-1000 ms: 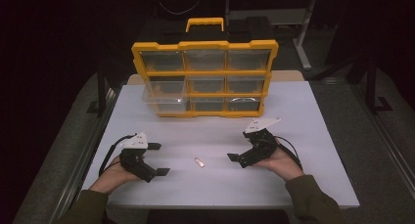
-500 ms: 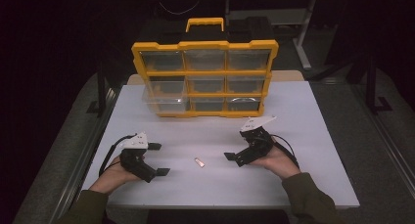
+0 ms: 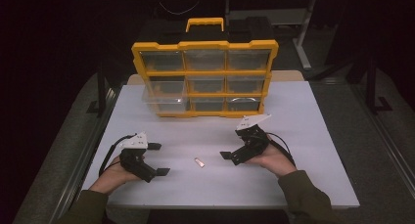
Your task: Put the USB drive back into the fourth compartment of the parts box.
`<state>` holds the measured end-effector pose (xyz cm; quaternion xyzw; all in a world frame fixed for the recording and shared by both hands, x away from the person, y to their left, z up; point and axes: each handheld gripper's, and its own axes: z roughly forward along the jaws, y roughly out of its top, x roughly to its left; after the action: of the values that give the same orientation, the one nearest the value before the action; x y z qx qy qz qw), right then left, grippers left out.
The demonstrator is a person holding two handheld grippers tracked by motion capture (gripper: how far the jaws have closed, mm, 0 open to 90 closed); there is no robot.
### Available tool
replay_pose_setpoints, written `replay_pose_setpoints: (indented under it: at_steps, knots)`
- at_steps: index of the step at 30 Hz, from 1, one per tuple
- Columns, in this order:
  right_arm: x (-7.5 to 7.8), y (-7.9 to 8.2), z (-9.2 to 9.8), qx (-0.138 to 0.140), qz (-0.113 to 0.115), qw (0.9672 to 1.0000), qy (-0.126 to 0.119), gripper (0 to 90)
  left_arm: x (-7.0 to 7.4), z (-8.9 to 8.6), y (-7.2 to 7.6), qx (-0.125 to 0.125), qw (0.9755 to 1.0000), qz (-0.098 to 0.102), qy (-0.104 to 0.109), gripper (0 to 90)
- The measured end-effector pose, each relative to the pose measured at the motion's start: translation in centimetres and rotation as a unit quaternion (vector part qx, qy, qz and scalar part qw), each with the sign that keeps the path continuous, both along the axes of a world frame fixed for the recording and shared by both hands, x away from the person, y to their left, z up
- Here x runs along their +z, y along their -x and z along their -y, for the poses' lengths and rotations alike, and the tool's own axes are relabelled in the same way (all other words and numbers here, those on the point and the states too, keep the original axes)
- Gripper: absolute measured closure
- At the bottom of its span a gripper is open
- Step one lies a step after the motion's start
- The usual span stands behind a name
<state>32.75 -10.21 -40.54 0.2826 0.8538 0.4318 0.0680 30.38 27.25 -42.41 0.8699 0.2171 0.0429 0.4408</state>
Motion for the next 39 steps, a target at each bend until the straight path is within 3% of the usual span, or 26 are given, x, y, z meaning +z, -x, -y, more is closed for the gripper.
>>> replay_pose_setpoints:
  at_steps: [39]
  knots:
    - [1.0,-1.4,-4.5,0.037,0.005,0.9993,-0.002,0.0,0.1,-0.1,0.0,0.002,1.0,0.0,0.004,0.0]
